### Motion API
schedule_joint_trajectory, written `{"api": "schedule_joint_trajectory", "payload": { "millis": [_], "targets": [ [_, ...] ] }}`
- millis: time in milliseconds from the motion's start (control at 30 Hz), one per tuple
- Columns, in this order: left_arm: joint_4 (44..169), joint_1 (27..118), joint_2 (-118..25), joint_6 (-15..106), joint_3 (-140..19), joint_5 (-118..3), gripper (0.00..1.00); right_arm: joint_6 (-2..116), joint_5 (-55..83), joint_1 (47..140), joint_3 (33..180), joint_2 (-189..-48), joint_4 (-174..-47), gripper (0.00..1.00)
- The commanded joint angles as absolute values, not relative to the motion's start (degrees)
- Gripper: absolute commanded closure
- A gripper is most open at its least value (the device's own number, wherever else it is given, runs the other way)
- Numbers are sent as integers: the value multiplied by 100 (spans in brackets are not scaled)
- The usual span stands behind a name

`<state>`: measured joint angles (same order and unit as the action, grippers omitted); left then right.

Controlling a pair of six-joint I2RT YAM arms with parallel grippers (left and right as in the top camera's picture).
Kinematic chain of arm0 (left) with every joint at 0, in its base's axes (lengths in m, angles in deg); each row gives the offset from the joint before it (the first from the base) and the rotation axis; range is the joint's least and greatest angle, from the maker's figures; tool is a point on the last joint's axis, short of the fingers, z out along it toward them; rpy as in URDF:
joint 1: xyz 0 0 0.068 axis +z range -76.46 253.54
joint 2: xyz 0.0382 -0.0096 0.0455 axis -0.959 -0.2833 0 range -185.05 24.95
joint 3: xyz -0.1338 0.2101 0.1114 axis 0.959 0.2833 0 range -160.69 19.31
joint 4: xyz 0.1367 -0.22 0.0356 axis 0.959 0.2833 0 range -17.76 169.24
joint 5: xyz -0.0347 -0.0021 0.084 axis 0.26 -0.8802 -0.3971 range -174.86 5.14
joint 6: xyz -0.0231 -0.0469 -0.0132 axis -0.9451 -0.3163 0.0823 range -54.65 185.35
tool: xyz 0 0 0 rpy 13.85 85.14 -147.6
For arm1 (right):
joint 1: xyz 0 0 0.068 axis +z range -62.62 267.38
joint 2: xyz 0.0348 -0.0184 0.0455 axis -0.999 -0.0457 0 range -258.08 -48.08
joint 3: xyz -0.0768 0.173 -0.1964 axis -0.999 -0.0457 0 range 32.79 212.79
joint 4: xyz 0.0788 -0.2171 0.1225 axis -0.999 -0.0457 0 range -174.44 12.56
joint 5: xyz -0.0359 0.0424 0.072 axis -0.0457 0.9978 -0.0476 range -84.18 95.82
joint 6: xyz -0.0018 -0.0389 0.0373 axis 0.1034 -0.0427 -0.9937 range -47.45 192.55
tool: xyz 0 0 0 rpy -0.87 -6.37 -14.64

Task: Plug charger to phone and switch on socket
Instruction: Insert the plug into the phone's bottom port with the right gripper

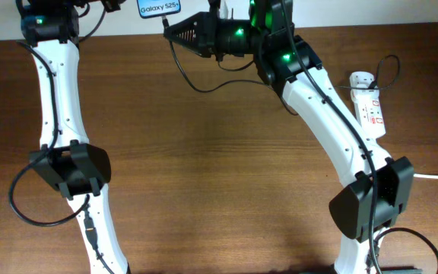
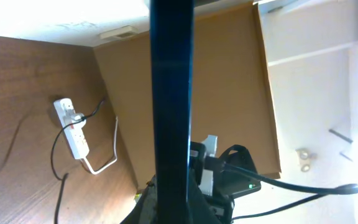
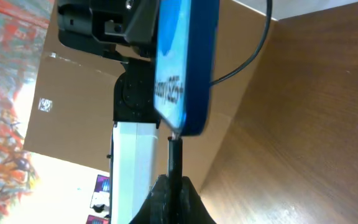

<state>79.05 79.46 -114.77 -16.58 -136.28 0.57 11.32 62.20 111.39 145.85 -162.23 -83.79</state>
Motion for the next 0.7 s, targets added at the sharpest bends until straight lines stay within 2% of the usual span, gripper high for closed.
{"api": "schedule_joint_trajectory", "payload": {
  "millis": [0, 233, 667],
  "targets": [
    [7829, 7981, -11422, -1645, -13722, 77, 100, 1007, 6379, 11178, 14650, -16177, -8102, 96],
    [7829, 7981, -11422, -2143, -13722, 83, 100, 1011, 6362, 11178, 14648, -16181, -8191, 96],
    [7711, 7972, -11422, -1988, -13722, 88, 100, 898, 6146, 11180, 14648, -16181, -8150, 96]
  ]
}}
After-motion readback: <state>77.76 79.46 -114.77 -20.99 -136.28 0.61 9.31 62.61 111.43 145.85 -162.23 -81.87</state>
